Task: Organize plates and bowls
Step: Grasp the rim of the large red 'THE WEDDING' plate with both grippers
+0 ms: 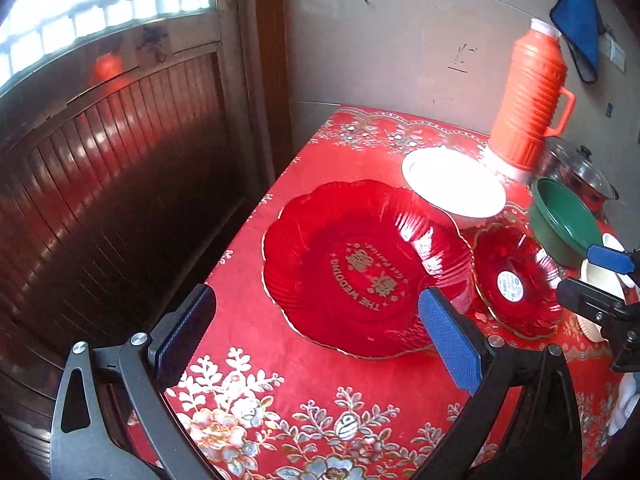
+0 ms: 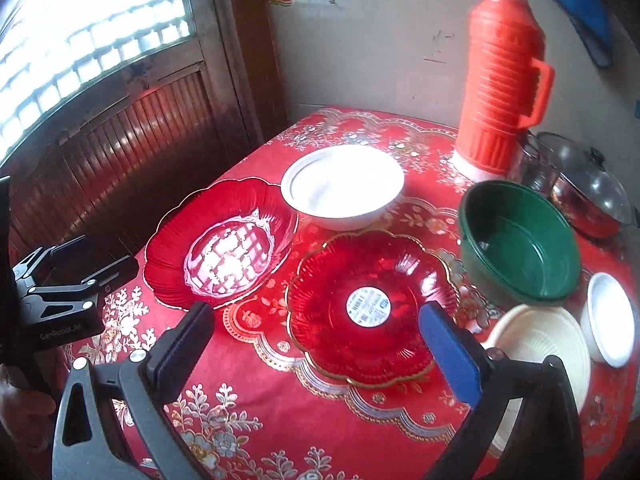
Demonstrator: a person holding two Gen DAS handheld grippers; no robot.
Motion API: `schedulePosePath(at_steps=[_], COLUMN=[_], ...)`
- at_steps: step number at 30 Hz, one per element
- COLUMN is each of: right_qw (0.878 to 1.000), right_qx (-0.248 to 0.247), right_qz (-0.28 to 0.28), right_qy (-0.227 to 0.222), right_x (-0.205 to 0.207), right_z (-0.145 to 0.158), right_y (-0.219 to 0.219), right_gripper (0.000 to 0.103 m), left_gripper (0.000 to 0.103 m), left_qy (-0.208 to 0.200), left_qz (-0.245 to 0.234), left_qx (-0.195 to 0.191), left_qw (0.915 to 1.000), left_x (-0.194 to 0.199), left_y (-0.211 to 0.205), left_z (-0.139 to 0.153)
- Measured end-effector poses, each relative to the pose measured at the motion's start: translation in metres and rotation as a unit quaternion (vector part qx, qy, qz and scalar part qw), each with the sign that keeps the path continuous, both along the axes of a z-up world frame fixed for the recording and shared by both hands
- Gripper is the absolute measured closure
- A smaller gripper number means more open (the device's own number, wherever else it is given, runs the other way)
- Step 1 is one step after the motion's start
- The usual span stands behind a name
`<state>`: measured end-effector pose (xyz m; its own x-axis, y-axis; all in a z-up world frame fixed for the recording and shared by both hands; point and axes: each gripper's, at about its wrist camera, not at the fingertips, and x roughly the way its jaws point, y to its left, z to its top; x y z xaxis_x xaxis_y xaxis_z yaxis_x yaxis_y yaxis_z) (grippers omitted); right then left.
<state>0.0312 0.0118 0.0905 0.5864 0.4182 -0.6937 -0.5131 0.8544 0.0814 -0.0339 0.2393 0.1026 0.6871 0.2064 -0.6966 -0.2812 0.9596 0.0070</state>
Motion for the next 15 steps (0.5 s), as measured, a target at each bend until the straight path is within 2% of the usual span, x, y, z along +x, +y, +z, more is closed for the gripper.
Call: schedulePosePath(at_steps=[5, 9, 11, 14, 15], right_qw=[0.999, 0.998, 0.997, 0.996, 0.996], right_qx=[-0.02, -0.026, -0.032, -0.047, -0.049], right_qz=[0.024, 0.032, 0.034, 0.035, 0.036], right_qy=[0.019, 0.042, 0.057, 0.068, 0.072], right_x=[0.027, 0.051, 0.064, 0.079, 0.082], right_z=[-0.012, -0.021, -0.026, -0.032, -0.034], right_y=[0.038, 0.061, 0.068, 0.078, 0.079], right_gripper=[0.002, 0.01, 0.011, 0.017, 0.022], left_gripper=[0.001, 0.001, 0.001, 0.001, 0.001], left_qy=[0.008, 0.025, 0.033, 0.041, 0.046], left_qz=[0.019, 0.019, 0.018, 0.025, 0.023], left_qx=[-0.013, -0.035, -0.047, -0.044, -0.041], left_qw=[0.9997, 0.9989, 0.9982, 0.9979, 0.9978], left_x=[0.016, 0.034, 0.043, 0.051, 0.055], left_y=[0.019, 0.034, 0.039, 0.042, 0.041], left_z=[-0.009, -0.02, -0.025, -0.031, -0.032])
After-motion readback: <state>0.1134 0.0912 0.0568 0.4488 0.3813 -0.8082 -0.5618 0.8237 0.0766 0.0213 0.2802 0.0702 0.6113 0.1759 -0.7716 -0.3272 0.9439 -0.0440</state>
